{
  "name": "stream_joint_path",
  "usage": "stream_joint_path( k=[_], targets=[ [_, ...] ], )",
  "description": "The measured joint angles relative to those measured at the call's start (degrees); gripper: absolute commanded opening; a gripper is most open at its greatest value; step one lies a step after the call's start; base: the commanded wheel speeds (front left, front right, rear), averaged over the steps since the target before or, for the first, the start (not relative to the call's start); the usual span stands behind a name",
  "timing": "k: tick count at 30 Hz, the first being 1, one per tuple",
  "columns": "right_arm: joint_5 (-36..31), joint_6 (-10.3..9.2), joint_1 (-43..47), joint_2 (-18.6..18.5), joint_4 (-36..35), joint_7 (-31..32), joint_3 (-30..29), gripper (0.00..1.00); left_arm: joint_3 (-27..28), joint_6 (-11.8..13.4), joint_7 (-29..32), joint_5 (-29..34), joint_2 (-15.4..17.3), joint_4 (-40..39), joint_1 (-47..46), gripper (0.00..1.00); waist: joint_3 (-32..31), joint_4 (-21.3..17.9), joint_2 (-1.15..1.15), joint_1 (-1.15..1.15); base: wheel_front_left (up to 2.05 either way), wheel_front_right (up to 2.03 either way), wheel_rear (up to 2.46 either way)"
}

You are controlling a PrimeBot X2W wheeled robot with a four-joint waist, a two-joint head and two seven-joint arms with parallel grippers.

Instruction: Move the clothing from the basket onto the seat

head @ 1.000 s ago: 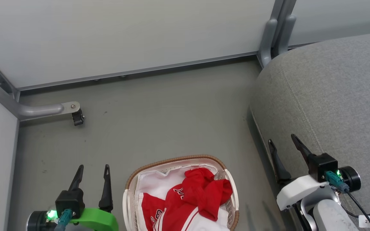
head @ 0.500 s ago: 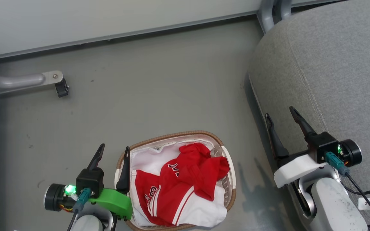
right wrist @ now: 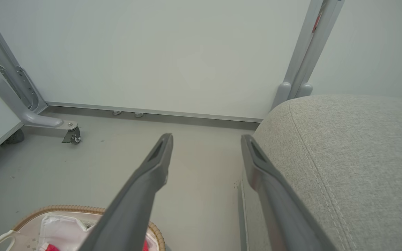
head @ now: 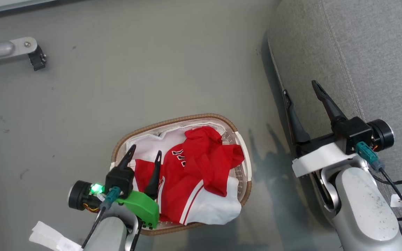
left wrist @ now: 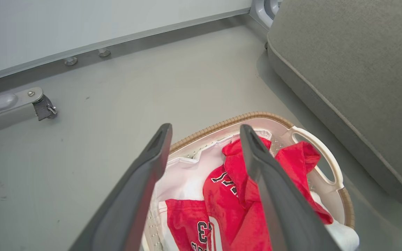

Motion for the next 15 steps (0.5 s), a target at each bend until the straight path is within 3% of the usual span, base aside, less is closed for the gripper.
stream_joint_path(
  k=[15],
  targets=[
    [0.21, 0.01, -2.72, 0.45, -1.85, 0.0, 0.78, 1.0, -15.37, -0.08, -0.01, -10.0, 3.52, 14.68, -8.2, 1.0, 8.45, -2.96, 0.0, 0.0, 0.0, 0.0, 0.0]
  ],
)
